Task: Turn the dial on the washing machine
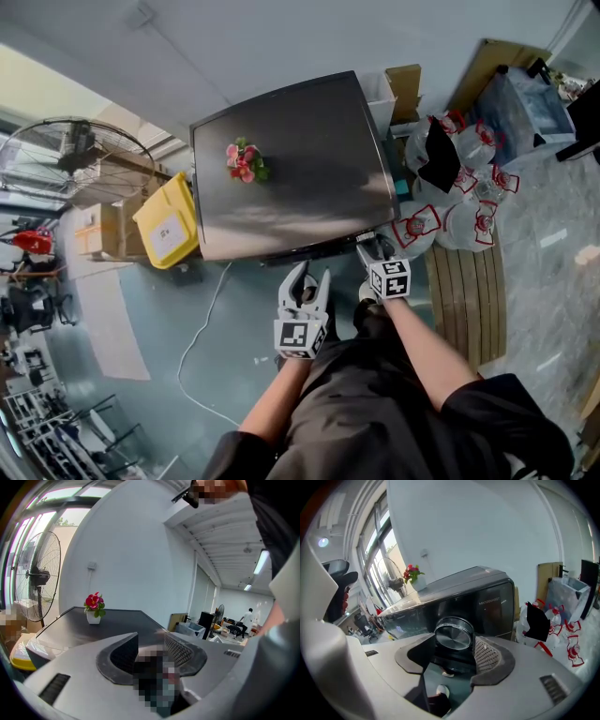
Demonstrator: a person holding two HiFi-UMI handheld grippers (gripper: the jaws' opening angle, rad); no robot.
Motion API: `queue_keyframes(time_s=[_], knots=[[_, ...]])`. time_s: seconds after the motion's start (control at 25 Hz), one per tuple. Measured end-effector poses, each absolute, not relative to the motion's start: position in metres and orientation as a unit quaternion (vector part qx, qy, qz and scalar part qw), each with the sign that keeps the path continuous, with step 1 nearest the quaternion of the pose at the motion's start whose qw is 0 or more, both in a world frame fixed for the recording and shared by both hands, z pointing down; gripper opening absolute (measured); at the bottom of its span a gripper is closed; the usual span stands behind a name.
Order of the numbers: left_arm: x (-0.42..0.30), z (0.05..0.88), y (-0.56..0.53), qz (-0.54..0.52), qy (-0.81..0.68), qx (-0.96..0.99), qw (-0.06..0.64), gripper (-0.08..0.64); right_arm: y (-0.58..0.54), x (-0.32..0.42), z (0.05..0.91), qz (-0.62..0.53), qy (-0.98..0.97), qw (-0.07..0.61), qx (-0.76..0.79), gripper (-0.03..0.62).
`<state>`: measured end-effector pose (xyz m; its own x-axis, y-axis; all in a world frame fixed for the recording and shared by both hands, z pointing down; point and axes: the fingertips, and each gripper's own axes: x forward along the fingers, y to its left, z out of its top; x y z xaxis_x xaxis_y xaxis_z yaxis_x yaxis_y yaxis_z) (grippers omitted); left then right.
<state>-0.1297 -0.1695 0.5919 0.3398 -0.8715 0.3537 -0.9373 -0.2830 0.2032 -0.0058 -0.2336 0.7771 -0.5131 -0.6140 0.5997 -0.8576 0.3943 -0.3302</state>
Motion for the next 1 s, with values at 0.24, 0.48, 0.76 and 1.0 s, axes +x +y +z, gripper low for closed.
queue_keyframes(time_s=[0.24, 0.48, 0.76, 1.0], knots=[[-0.127, 0.59, -0.172, 0.084, -0.565, 0.799, 0.188, 0.152, -0.233, -0.004, 0.778, 0.348, -0.809, 0.169, 0.443, 0.235], [-0.123, 0.593, -0.171, 0.087, -0.562, 0.801, 0.19, 0.152, -0.233, -0.002, 0.781, 0.398, -0.803, 0.126, 0.425, 0.233], [-0.119, 0.593, -0.172, 0.089, -0.559, 0.802, 0.188, 0.152, -0.233, -0.001, 0.783, 0.458, -0.794, 0.075, 0.392, 0.235], [-0.116, 0.593, -0.173, 0.09, -0.559, 0.802, 0.188, 0.152, -0.231, 0.001, 0.781, 0.426, -0.805, 0.096, 0.401, 0.235]])
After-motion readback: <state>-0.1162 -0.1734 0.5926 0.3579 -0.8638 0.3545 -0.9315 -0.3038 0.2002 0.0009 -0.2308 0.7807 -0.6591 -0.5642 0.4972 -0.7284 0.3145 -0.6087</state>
